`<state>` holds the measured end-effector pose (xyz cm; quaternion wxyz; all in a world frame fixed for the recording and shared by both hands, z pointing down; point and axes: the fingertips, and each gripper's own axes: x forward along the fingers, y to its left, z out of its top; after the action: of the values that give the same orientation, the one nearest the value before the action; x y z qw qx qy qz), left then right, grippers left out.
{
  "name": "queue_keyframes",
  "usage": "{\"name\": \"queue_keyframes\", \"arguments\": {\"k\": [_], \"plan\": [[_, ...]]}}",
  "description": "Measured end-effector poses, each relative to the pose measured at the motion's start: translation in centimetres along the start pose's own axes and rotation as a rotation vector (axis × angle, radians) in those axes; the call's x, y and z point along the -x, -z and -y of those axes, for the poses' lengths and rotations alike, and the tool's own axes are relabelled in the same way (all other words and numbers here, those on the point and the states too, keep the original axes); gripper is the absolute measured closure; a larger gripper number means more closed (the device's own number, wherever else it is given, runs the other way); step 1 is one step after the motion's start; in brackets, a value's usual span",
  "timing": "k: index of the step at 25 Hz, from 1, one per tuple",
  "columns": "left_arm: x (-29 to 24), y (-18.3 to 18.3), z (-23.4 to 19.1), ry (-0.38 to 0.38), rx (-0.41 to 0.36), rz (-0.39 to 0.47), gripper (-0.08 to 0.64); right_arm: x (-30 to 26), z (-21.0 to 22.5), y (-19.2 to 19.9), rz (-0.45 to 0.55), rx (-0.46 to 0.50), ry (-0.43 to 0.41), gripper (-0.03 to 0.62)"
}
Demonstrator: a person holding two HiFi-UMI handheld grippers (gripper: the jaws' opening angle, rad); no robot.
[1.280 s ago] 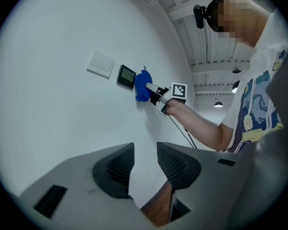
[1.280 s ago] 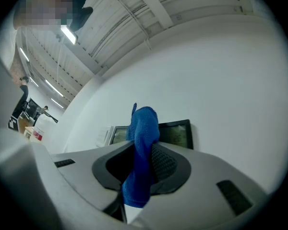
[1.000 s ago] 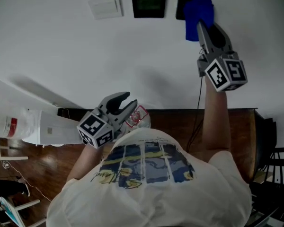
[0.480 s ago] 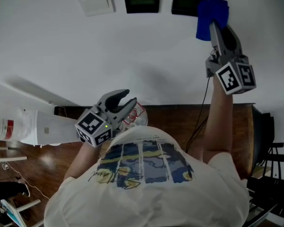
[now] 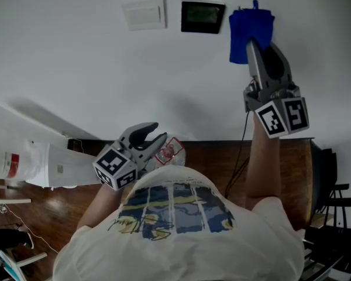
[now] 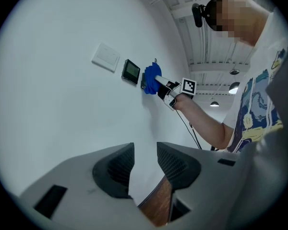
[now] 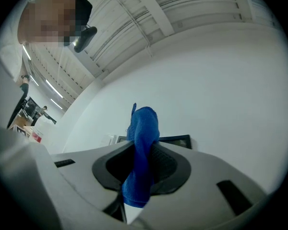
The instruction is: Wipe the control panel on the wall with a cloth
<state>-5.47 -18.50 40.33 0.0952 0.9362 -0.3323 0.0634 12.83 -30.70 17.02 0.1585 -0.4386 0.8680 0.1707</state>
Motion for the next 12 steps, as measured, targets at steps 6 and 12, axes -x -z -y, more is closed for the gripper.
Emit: {"name": "queue_keyframes", "arguments": {"k": [6,12], "plan": [[3.5,0.6,-1.7,-0.03,0.016,-0.01,0.433,-4.4,-6.1,1.3,-0.008,0.007,-0.097,0.523],[6.0,1.3,-2.7,-0.069,0.032,-0.017,0.433,-7.1,-8.3,3.0,-0.024,-0.003,-0.123,0.523]]}}
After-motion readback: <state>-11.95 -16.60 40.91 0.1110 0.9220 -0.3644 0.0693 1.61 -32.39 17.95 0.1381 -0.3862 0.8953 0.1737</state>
